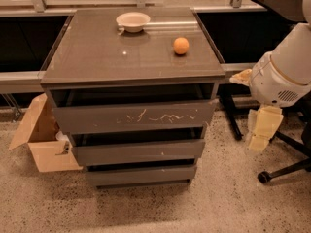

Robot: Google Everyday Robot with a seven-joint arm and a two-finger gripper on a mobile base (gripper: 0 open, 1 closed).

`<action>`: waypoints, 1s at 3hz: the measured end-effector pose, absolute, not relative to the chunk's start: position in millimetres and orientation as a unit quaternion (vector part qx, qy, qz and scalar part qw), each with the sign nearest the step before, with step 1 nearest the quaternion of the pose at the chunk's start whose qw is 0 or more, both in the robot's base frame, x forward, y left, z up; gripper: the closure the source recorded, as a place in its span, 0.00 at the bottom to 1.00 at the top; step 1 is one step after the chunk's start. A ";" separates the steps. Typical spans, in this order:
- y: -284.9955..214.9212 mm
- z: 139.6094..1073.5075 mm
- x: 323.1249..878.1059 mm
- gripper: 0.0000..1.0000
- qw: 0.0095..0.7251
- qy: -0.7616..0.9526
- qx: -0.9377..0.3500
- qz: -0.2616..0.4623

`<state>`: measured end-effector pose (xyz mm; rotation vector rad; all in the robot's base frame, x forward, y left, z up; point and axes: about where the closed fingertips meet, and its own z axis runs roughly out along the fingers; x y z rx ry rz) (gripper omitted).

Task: Open middle drawer

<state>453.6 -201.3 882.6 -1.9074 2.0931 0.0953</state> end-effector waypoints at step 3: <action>-164.1 776.9 477.6 0.00 0.168 0.660 -0.731 0.046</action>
Offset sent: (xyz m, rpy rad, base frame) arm 0.0274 0.0373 -0.1094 -0.0106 -0.0697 0.1990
